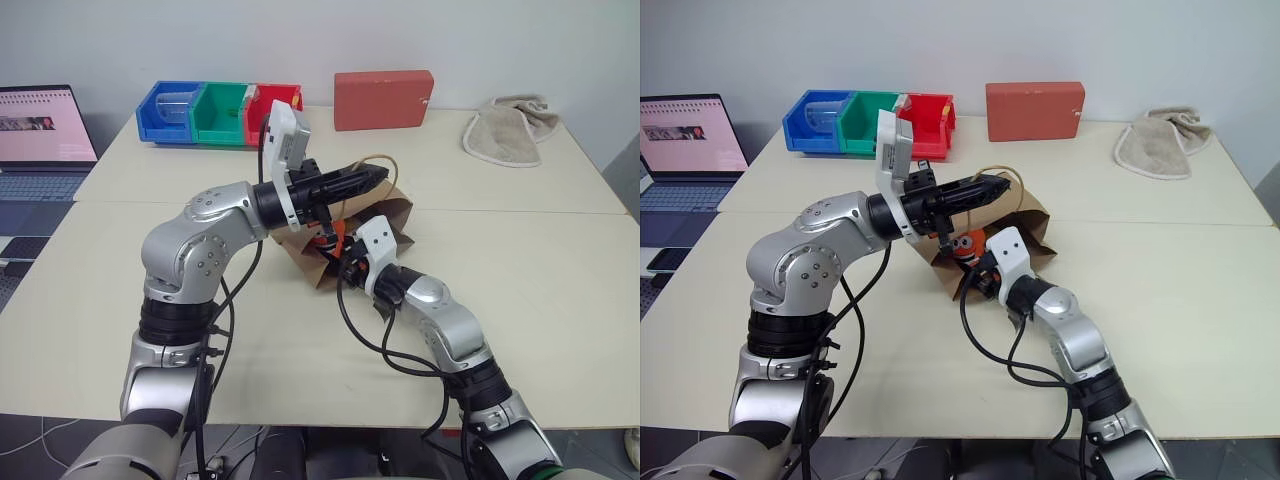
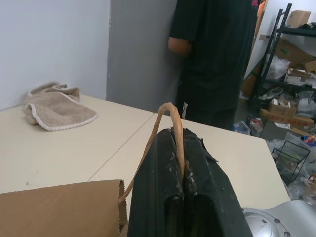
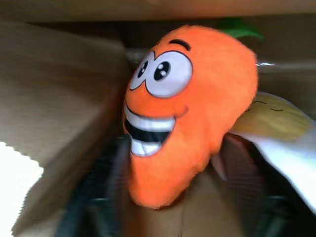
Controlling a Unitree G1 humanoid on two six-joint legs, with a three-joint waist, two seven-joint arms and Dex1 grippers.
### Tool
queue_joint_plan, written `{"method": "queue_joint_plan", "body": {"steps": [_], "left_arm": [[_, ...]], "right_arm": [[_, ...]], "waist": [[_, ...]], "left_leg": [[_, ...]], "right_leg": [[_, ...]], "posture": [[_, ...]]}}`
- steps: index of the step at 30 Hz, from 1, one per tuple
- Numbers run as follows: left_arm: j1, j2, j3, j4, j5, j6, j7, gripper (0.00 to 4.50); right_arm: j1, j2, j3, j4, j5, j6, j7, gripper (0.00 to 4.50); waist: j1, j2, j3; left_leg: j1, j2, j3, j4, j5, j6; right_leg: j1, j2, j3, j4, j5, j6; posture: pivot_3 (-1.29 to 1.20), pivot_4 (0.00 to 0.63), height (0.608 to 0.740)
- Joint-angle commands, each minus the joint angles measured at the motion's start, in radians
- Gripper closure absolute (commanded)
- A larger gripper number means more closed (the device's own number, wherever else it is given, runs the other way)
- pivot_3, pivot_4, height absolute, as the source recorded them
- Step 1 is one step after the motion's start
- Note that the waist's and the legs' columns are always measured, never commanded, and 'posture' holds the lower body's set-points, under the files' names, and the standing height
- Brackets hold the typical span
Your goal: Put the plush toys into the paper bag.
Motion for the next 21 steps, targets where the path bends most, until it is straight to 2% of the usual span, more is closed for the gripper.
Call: {"method": "queue_joint_plan", "body": {"steps": [1, 2, 3, 8, 12, 17, 21], "left_arm": [[-0.002, 0.003, 0.019, -0.041, -0.025, -0.007, -0.006, 4.50], [0.000, 0.003, 0.017, -0.041, -0.023, -0.008, -0.007, 4.50], [0.002, 0.003, 0.016, -0.041, -0.022, -0.009, -0.008, 4.50], [0.011, 0.001, 0.011, -0.044, -0.015, -0.014, -0.007, 4.50], [0.023, 0.000, 0.003, -0.048, -0.006, -0.022, -0.008, 4.50], [0.027, -0.002, 0.000, -0.049, 0.001, -0.026, -0.008, 4.50], [0.031, 0.000, 0.001, -0.051, 0.002, -0.028, -0.009, 4.50]], "right_arm": [[-0.014, 0.002, -0.013, -0.041, -0.002, -0.011, -0.001, 0.41], [-0.012, -0.005, -0.008, -0.050, -0.006, -0.008, 0.007, 0.09], [-0.010, -0.011, -0.004, -0.057, -0.009, -0.006, 0.012, 0.04], [0.003, -0.056, 0.002, -0.133, -0.006, 0.045, 0.048, 0.04], [0.010, -0.136, -0.021, -0.253, 0.027, 0.137, 0.103, 0.04], [0.043, -0.310, -0.081, -0.433, 0.155, 0.259, 0.257, 0.04], [0.125, -0.489, -0.184, -0.513, 0.236, 0.320, 0.348, 0.04]], "waist": [[0.000, 0.000, 0.000], [0.000, 0.000, 0.000], [0.000, 0.000, 0.000], [0.000, 0.000, 0.000], [0.001, 0.000, 0.000], [0.004, 0.000, 0.000], [0.010, 0.000, 0.000]], "left_leg": [[0.000, 0.000, 0.000, 0.000, 0.000, 0.000], [0.000, 0.000, 0.000, 0.000, 0.000, 0.000], [0.000, 0.000, 0.000, 0.000, 0.000, 0.000], [0.000, 0.000, 0.000, 0.000, 0.000, 0.000], [0.000, 0.000, 0.000, 0.000, 0.000, 0.000], [0.000, 0.000, 0.000, 0.000, 0.000, 0.000], [-0.001, 0.000, 0.000, 0.000, 0.000, 0.000]], "right_leg": [[0.000, 0.000, 0.000, 0.000, 0.000, 0.000], [0.000, 0.000, 0.000, 0.000, 0.000, 0.000], [0.000, 0.000, 0.000, 0.000, 0.000, 0.000], [0.000, 0.000, 0.000, 0.000, 0.000, 0.000], [0.000, 0.000, 0.000, 0.000, 0.000, 0.000], [0.000, 0.000, 0.000, 0.000, 0.000, 0.000], [0.000, 0.000, 0.000, -0.001, 0.000, 0.000]], "posture": [[0.00, 0.150, 0.740], [0.00, 0.150, 0.740], [0.00, 0.150, 0.740], [0.00, 0.150, 0.740], [0.00, 0.150, 0.740], [0.00, 0.150, 0.740], [0.00, 0.150, 0.740]]}}
